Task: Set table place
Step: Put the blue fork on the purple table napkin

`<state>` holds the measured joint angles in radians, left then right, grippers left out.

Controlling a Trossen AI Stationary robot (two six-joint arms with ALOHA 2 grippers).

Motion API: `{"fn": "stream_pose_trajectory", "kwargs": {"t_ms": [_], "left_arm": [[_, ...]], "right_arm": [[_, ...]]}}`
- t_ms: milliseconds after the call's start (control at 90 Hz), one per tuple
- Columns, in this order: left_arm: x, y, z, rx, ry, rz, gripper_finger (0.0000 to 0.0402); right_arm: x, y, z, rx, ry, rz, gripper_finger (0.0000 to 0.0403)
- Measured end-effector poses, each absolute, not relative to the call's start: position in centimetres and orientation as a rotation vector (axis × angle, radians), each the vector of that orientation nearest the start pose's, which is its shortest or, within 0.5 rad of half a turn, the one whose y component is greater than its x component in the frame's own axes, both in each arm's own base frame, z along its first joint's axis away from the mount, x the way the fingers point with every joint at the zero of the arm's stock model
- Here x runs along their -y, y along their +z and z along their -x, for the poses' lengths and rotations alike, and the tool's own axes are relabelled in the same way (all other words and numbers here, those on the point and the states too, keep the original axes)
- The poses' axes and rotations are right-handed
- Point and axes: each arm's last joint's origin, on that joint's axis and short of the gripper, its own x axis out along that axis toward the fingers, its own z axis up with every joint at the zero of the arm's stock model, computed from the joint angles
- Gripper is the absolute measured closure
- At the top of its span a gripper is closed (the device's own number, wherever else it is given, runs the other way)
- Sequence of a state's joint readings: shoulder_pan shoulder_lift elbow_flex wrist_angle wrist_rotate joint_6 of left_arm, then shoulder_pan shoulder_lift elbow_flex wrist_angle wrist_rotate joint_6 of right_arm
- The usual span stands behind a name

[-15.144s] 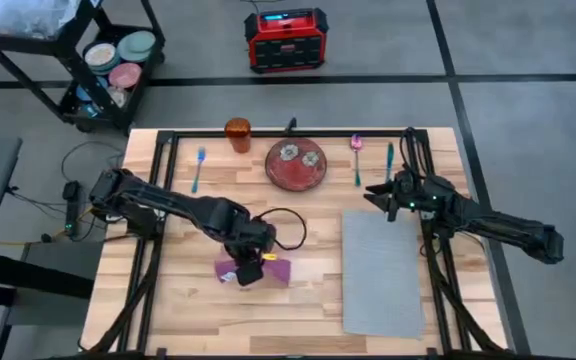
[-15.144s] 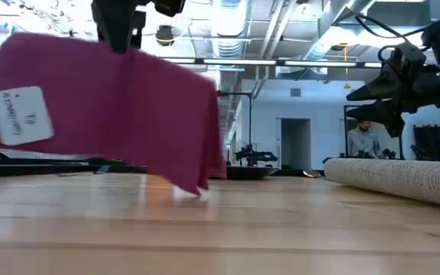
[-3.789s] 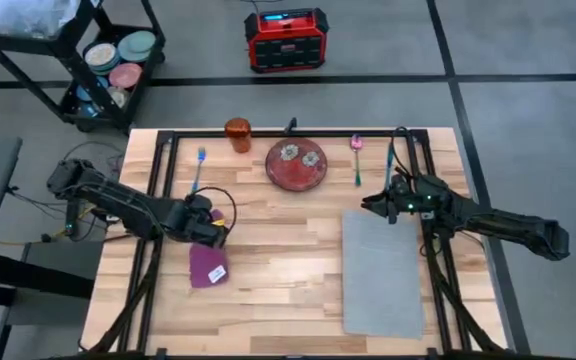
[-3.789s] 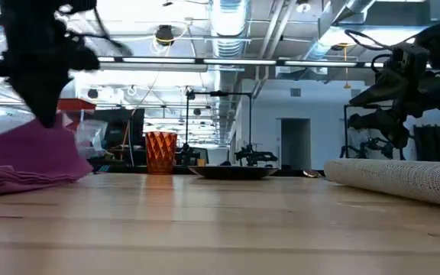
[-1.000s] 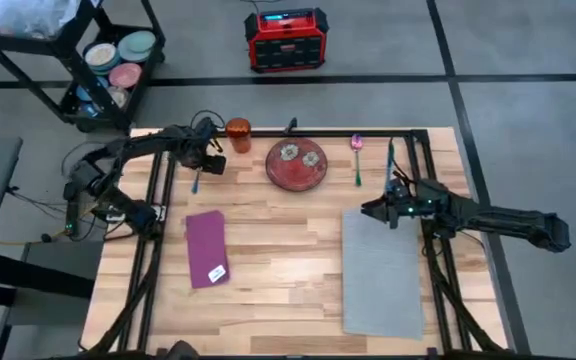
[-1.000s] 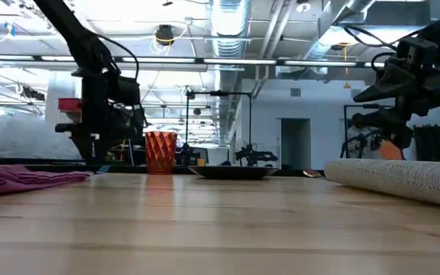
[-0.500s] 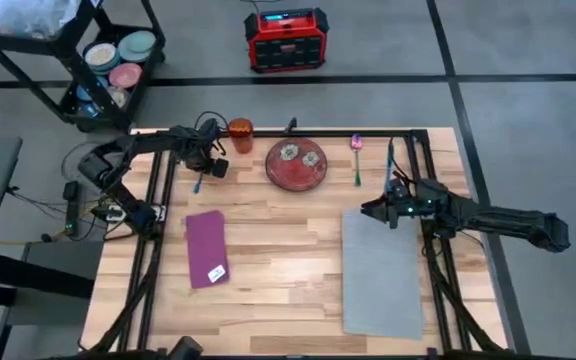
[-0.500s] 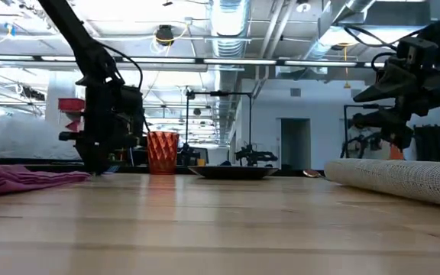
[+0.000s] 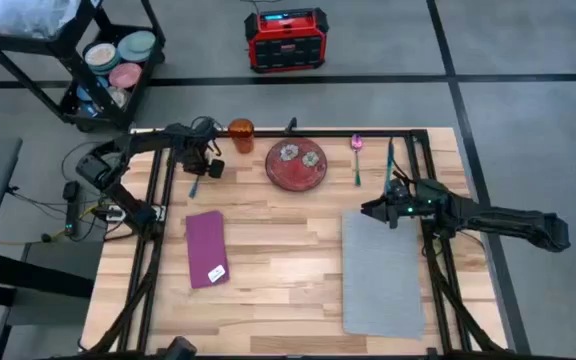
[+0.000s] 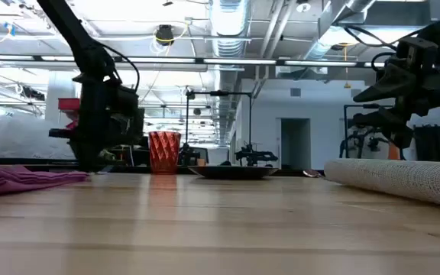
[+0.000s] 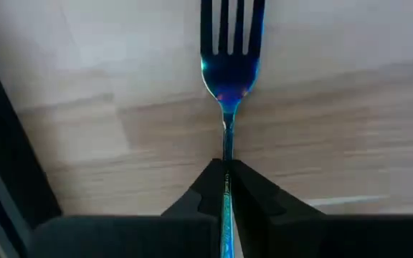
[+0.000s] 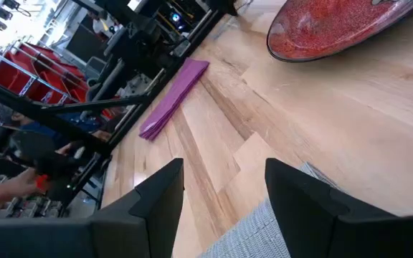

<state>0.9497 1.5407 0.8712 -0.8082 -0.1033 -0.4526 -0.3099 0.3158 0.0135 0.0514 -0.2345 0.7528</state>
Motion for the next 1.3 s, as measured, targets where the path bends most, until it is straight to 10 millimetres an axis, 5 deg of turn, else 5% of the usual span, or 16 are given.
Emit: {"fn": "stream_pose_trajectory", "kwargs": {"t_ms": [222, 511, 711, 1300], "left_arm": [[-17.8, 21.1, -12.9, -1.069, 1.244, 1.039, 0.0401], [-10.9, 24.5, -12.3, -0.817, 1.279, 1.184, 0.0401], [-6.8, 24.0, -12.6, -0.885, 1.3, 1.185, 0.0401], [1.4, 21.3, -15.9, -0.922, 1.256, 1.269, 0.0401]], "right_arm": [[2.8, 14.6, -11.0, -0.204, -0.165, -0.816, 0.0218], [2.8, 14.6, -11.0, -0.203, -0.167, -0.817, 0.0218], [2.8, 14.6, -11.0, -0.201, -0.168, -0.833, 0.0218], [2.8, 14.6, -11.0, -0.198, -0.17, -0.851, 0.0218]]}}
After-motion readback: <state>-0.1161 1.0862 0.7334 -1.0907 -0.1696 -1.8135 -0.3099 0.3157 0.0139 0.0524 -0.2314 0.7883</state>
